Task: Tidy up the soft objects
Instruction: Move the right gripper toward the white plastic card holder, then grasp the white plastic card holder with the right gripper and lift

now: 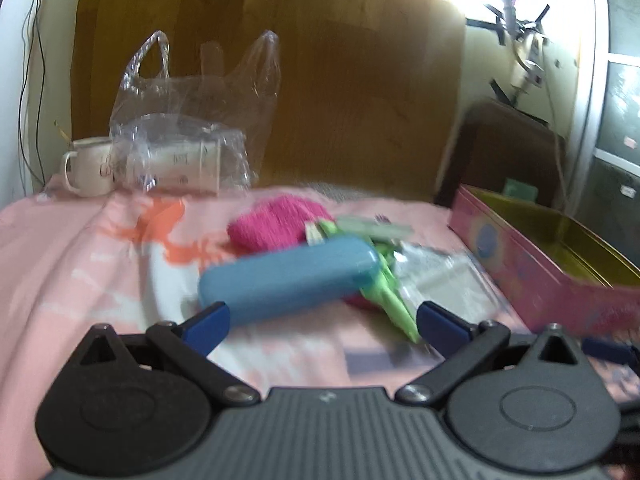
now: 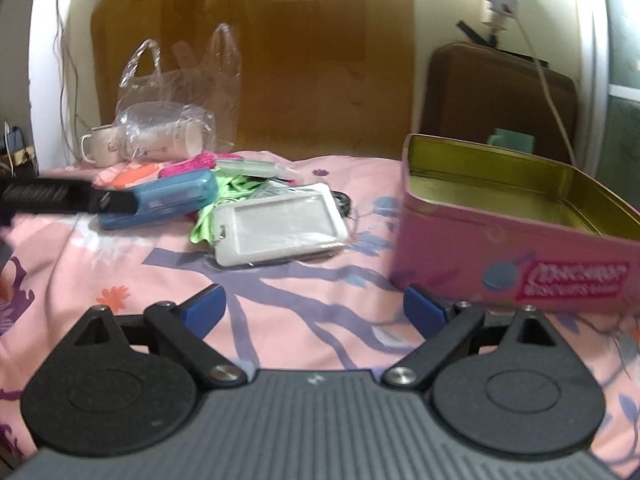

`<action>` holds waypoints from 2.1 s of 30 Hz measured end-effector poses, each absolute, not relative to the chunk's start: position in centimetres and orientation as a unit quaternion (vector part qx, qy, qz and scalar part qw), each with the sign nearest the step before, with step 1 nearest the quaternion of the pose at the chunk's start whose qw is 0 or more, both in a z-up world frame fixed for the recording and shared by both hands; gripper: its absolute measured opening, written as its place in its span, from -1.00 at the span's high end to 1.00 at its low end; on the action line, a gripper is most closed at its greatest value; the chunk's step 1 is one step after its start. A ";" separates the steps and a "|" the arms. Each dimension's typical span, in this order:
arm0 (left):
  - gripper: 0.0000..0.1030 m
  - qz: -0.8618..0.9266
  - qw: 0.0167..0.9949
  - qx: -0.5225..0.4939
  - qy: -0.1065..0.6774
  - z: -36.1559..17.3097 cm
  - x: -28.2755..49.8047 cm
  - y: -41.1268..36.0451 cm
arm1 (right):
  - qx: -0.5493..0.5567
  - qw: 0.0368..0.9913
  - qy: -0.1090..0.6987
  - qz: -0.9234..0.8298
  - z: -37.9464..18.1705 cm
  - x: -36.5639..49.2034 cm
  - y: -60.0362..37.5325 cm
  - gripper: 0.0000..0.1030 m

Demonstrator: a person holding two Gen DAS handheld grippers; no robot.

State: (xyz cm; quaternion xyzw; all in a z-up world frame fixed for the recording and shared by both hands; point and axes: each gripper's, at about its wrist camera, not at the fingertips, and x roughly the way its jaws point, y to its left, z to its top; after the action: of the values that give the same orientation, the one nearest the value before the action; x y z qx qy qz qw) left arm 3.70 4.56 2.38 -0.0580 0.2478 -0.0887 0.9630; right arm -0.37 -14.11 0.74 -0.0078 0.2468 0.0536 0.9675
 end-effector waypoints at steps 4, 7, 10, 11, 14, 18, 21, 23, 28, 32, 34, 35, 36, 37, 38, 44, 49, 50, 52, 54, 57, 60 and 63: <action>-0.99 -0.069 0.972 -0.038 0.222 2.6 6.6 5.1 | -0.020 0.960 0.269 0.070 1.2 2.1 -13.3 -0.89; -0.99 -0.069 0.969 -0.044 0.234 1.6 8.1 5.3 | -0.019 0.953 0.292 0.076 1.2 4.4 -13.4 -0.92; -0.99 -0.069 0.967 -0.048 0.242 0.7 8.4 5.3 | -0.030 0.946 0.315 0.073 0.6 6.6 -13.4 -1.00; -0.99 -0.074 0.967 -0.051 0.239 0.6 8.3 5.3 | -0.032 0.943 0.324 0.075 0.4 7.4 -13.3 -1.00; -0.99 -0.075 0.967 -0.053 0.237 0.6 8.0 5.2 | -0.033 0.937 0.339 0.072 -0.2 8.9 -13.0 -1.00; -0.99 -0.078 0.967 -0.061 0.236 0.8 7.9 5.4 | -0.028 0.936 0.341 0.076 -0.2 10.0 -12.5 -1.00; -0.99 -0.080 0.966 -0.064 0.236 0.8 7.9 5.4 | -0.026 0.937 0.339 0.082 -0.3 10.1 -12.3 -1.00; -0.99 -0.081 0.966 -0.067 0.236 0.8 7.9 5.5 | -0.026 0.936 0.340 0.088 -0.2 10.2 -12.1 -1.00; -0.99 -0.082 0.966 -0.073 0.235 0.9 8.0 5.9 | -0.019 0.933 0.340 0.119 -0.1 9.7 -11.4 -0.90; -0.99 -0.080 0.965 -0.079 0.236 0.8 8.1 6.0 | -0.036 0.932 0.332 0.144 0.0 8.3 -10.9 -0.90; -0.99 -0.080 0.965 -0.080 0.235 0.8 8.0 6.1 | -0.048 0.931 0.327 0.155 0.1 7.4 -10.8 -0.90; -0.99 -0.080 0.965 -0.080 0.235 0.8 8.0 6.1 | -0.051 0.931 0.324 0.159 0.1 7.0 -10.8 -0.90; -0.99 -0.080 0.965 -0.079 0.236 0.8 8.0 6.1 | -0.053 0.931 0.323 0.161 0.1 6.9 -10.9 -0.91; -0.99 -0.080 0.965 -0.080 0.236 0.8 8.0 6.1 | -0.055 0.931 0.323 0.161 0.1 6.8 -11.0 -0.93; -0.99 -0.079 0.965 -0.080 0.236 0.8 8.0 6.1 | -0.057 0.932 0.322 0.158 0.1 7.0 -11.1 -0.97; -0.99 -0.078 0.965 -0.078 0.236 0.8 8.0 6.0 | -0.022 0.925 0.345 0.161 -0.1 10.2 -12.0 -1.00; -0.99 -0.070 0.967 -0.076 0.235 0.8 8.0 5.9 | -0.028 0.932 0.323 0.165 0.0 9.2 -11.6 -0.53; -0.99 -0.069 0.967 -0.076 0.234 0.8 8.0 5.9 | -0.026 0.933 0.318 0.166 0.0 8.7 -11.8 -0.43; -0.99 -0.068 0.967 -0.075 0.233 0.8 8.0 5.9 | -0.031 0.938 0.304 0.163 0.1 7.6 -12.0 -0.16; -0.99 -0.066 0.968 -0.072 0.232 0.8 7.9 5.7 | -0.046 0.943 0.289 0.161 0.1 6.5 -11.9 -0.01; -0.99 -0.066 0.969 -0.067 0.228 0.9 7.8 5.5 | -0.066 0.945 0.274 0.169 0.3 4.9 -11.6 0.21; -0.99 -0.068 0.970 -0.064 0.224 0.9 7.6 5.4 | -0.081 0.944 0.264 0.178 0.4 3.2 -11.1 0.34; -0.99 -0.069 0.970 -0.065 0.223 0.9 7.6 5.5 | -0.086 0.943 0.261 0.187 0.5 1.8 -10.8 0.41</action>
State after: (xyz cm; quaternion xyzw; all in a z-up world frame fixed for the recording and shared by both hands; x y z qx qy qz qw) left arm 7.60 5.47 0.95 -0.0651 0.2229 -0.0693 0.9702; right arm 1.79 -10.80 0.53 -0.0857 0.2609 0.1875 0.9431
